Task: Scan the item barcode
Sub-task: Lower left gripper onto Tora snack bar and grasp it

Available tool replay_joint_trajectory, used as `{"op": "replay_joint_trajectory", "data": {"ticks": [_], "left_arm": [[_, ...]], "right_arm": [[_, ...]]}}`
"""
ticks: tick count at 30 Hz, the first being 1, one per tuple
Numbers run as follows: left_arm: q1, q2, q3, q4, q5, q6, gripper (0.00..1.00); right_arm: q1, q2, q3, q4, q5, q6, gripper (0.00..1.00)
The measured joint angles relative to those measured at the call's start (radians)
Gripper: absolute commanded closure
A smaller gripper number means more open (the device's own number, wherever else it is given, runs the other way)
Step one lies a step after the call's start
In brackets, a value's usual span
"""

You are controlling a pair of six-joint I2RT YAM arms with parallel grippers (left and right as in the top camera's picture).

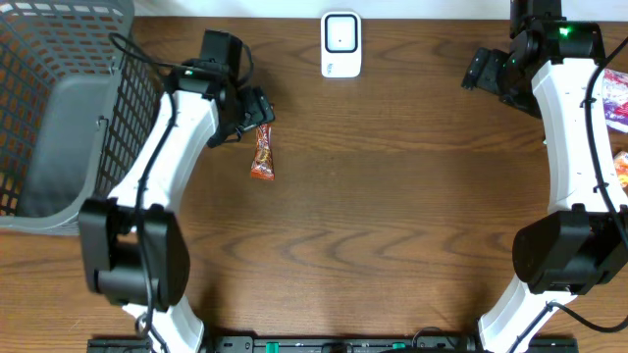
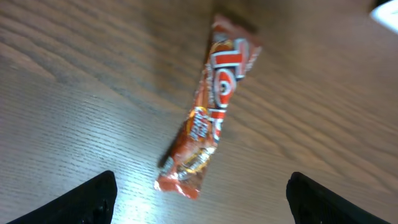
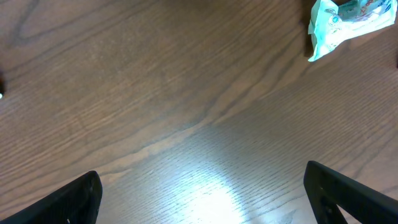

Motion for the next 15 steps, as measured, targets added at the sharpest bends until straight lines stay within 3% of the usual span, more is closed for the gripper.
{"op": "replay_joint_trajectory", "data": {"ticks": [15], "left_arm": [[-0.070, 0.171, 0.000, 0.076, -0.051, 0.000, 0.20]], "right_arm": [[0.000, 0.000, 0.000, 0.000, 0.000, 0.000, 0.01]]}}
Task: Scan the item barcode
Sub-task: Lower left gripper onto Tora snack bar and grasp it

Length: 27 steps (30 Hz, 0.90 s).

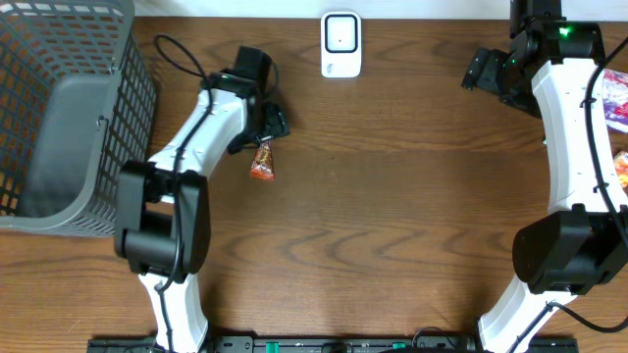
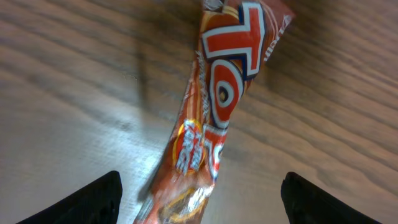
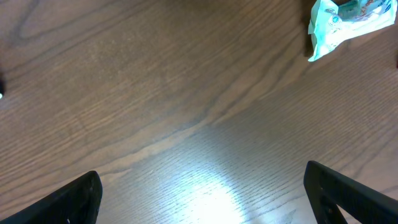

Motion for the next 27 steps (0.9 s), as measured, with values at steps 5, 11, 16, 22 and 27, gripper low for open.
{"op": "replay_joint_trajectory", "data": {"ticks": [5, 11, 16, 22, 27], "left_arm": [[-0.012, 0.051, 0.000, 0.023, -0.019, 0.004, 0.31], [-0.013, 0.061, 0.000, 0.035, -0.028, 0.013, 0.42], [-0.013, 0.061, 0.000, 0.040, -0.039, 0.018, 0.44], [-0.013, 0.061, -0.013, 0.041, -0.042, 0.018, 0.49], [-0.014, 0.061, -0.055, 0.046, -0.042, 0.018, 0.57]], "right_arm": [[0.000, 0.000, 0.000, 0.000, 0.000, 0.000, 0.01], [0.000, 0.000, 0.000, 0.000, 0.000, 0.000, 0.01], [0.000, 0.000, 0.000, 0.000, 0.000, 0.000, 0.01], [0.000, 0.000, 0.000, 0.000, 0.000, 0.000, 0.01], [0.000, 0.000, 0.000, 0.000, 0.000, 0.000, 0.01]]}}
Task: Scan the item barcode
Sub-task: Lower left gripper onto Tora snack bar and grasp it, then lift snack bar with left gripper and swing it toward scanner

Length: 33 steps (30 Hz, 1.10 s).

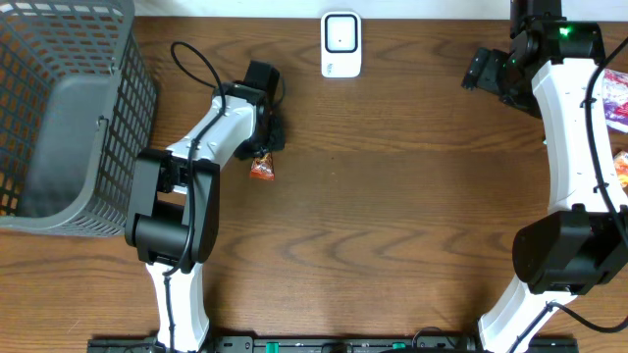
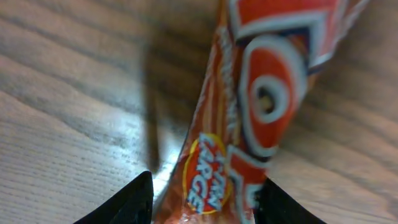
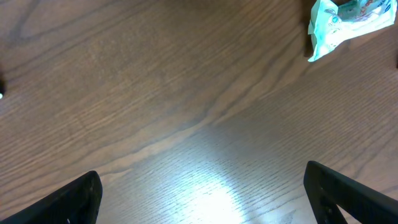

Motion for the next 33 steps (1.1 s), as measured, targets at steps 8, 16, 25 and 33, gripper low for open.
{"op": "replay_joint_trajectory", "data": {"ticks": [8, 16, 25, 33], "left_arm": [[0.000, -0.002, -0.015, -0.005, -0.003, 0.000, 0.92], [0.000, -0.039, -0.022, -0.011, 0.090, -0.001, 0.92], [0.016, -0.323, -0.024, -0.002, 0.461, -0.179, 0.92], [0.031, -0.413, -0.024, -0.003, 0.870, -0.455, 0.93]], "right_arm": [[0.000, 0.000, 0.000, 0.000, 0.000, 0.000, 0.01], [0.000, 0.000, 0.000, 0.000, 0.000, 0.000, 0.01], [0.000, 0.000, 0.000, 0.000, 0.000, 0.000, 0.01], [0.000, 0.000, 0.000, 0.000, 0.000, 0.000, 0.01]]}}
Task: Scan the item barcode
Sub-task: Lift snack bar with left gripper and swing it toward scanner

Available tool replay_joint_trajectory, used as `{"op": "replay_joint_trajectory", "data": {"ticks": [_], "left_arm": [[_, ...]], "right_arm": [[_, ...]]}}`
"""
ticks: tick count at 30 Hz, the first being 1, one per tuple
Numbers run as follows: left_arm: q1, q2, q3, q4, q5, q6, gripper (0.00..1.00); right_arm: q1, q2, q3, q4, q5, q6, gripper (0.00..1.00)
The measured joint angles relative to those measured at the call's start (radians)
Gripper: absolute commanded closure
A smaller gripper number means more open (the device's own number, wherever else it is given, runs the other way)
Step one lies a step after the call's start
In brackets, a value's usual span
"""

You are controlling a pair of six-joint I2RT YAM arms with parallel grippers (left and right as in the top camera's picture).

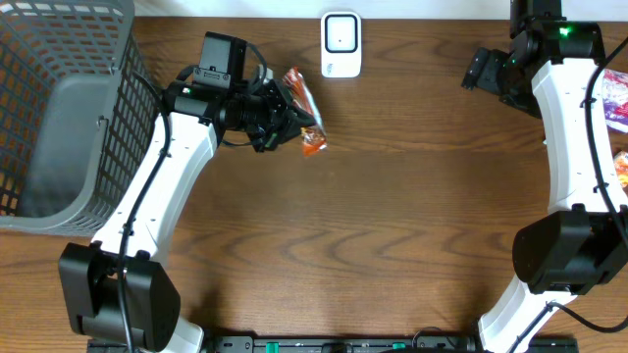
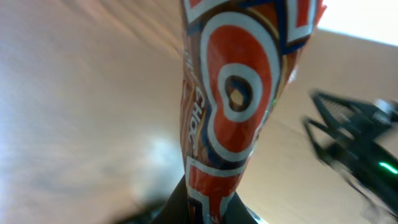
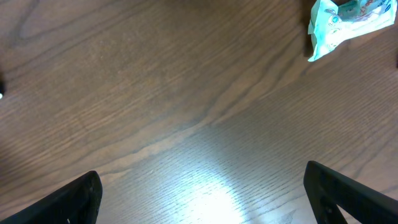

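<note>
An orange and red candy bar (image 1: 304, 126) is lifted off the wooden table (image 1: 392, 216), just below and left of the white scanner (image 1: 340, 44) at the back edge. My left gripper (image 1: 283, 120) is shut on the bar's lower end. In the left wrist view the bar (image 2: 230, 93) fills the middle, standing up out of the left gripper (image 2: 205, 210). No barcode shows on the visible face. My right gripper (image 1: 486, 71) hangs at the back right. In its own view the right gripper (image 3: 202, 205) is open over bare wood.
A grey wire basket (image 1: 59, 108) stands at the far left. Snack packets lie at the right edge: a purple one (image 1: 616, 98) and an orange one (image 1: 620, 162). A teal and white packet (image 3: 342, 22) lies near the right gripper.
The left gripper was down on the bar on the table, left of centre. Now it holds the bar in the air, further right, close to the scanner. The right arm is unchanged.
The bar lay on the table with my left gripper open beside it. The gripper then came closer over the bar, then had its fingers narrowed around it. Now the bar is held off the table near the scanner. The right arm stayed still.
</note>
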Motion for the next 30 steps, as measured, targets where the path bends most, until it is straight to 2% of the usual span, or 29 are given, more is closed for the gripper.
{"op": "replay_joint_trajectory", "data": {"ticks": [6, 12, 24, 30], "left_arm": [[0.000, 0.000, 0.000, -0.002, 0.263, -0.197, 0.93], [0.000, 0.000, 0.000, -0.002, 0.389, -0.325, 0.93], [0.000, 0.000, 0.000, -0.002, 0.429, -0.379, 0.92], [0.000, 0.000, 0.000, 0.001, 0.374, -0.358, 0.92]], "right_arm": [[0.000, 0.000, 0.000, 0.000, 0.000, 0.000, 0.01], [0.000, 0.000, 0.000, 0.000, 0.000, 0.000, 0.01], [0.000, 0.000, 0.000, 0.000, 0.000, 0.000, 0.01], [0.000, 0.000, 0.000, 0.000, 0.000, 0.000, 0.01]]}}
